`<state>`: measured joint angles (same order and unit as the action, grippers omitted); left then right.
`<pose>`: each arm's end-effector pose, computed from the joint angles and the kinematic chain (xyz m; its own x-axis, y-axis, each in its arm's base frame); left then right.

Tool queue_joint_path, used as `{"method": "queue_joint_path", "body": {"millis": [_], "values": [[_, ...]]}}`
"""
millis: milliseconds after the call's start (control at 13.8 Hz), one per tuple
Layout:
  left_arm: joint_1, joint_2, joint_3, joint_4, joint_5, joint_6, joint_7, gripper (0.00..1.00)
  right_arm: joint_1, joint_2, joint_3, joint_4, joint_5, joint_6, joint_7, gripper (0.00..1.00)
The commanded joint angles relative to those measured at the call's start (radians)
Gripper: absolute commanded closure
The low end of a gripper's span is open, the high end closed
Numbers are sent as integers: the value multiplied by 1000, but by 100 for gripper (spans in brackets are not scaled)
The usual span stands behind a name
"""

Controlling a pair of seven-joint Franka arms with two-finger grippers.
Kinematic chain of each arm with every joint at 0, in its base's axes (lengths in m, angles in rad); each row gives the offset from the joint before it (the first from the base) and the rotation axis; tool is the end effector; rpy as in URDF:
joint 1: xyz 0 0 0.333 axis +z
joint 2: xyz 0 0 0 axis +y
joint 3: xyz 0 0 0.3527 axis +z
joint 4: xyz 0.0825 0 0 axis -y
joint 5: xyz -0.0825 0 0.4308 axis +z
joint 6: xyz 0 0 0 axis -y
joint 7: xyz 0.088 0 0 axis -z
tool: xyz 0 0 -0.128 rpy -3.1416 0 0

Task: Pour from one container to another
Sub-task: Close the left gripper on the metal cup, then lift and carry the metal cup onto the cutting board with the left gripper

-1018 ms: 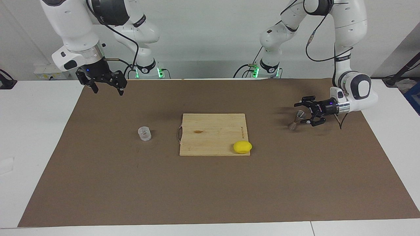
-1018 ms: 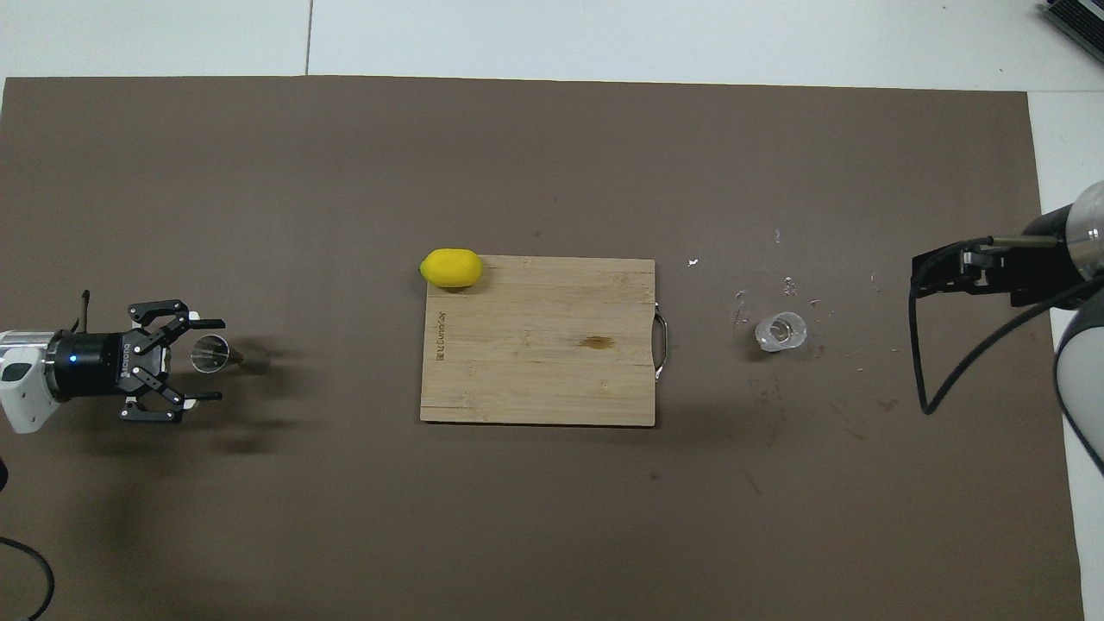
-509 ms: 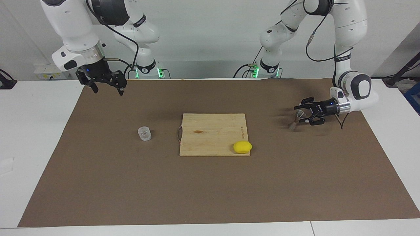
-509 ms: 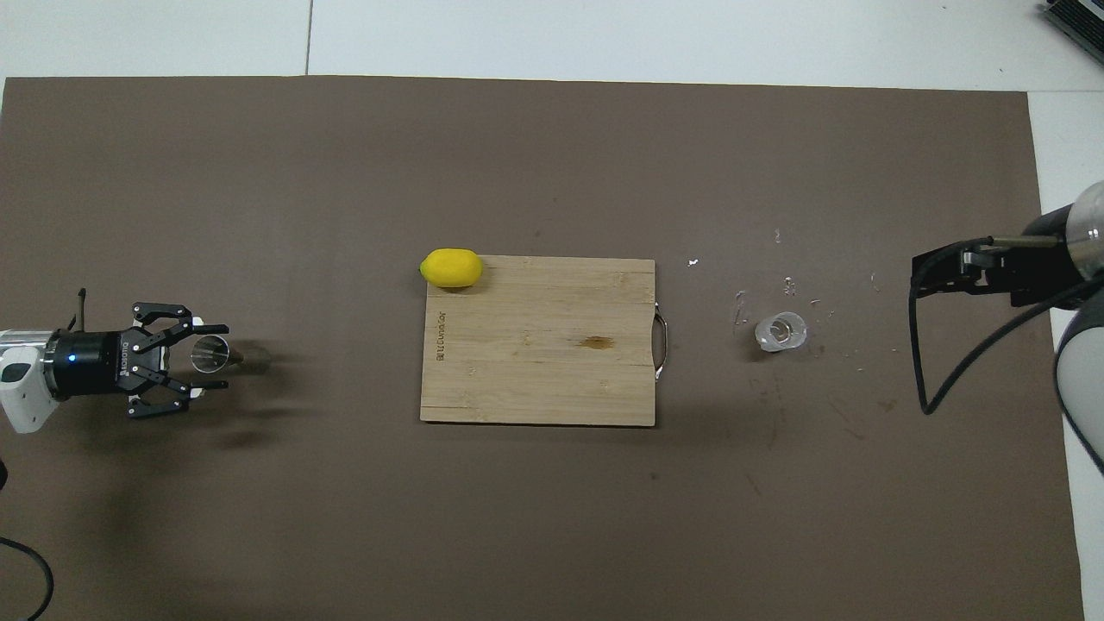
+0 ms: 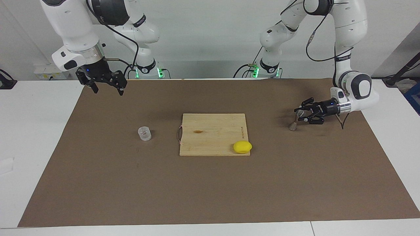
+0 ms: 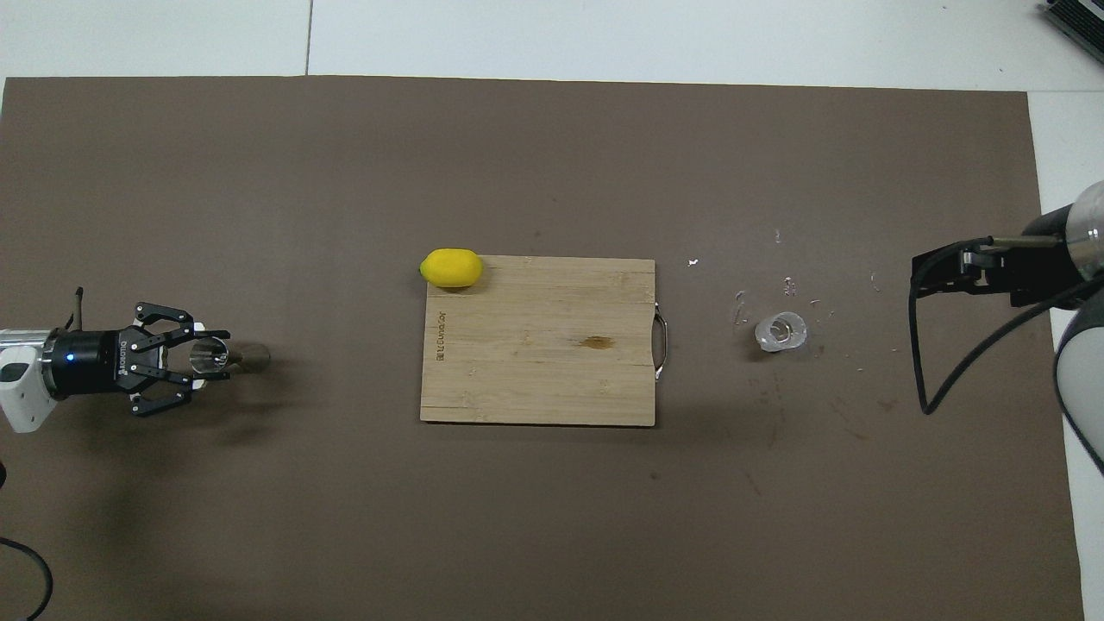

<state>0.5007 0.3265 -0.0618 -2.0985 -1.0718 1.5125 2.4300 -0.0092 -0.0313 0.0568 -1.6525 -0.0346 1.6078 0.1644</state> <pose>0.5397 0.1250 0.2702 0.0648 -0.2511 0.9658 -0.9977 -0.0330 0.0584 0.5916 0.0244 0.6197 0.9933 -0.1152 -0.0073 -0.1148 -0.9927 0.0380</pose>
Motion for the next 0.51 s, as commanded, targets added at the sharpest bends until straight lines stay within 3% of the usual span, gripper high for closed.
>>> {"method": "queue_joint_path", "body": {"millis": [0,436], "values": [[-11,-6,8,20,-16,0,9,77,-12,-7,9,-3,-10,-12,14,0],[-83,-53,-4,68,-46,-31,-118,77,-12,-7,9,-1,-10,-12,14,0]]}}
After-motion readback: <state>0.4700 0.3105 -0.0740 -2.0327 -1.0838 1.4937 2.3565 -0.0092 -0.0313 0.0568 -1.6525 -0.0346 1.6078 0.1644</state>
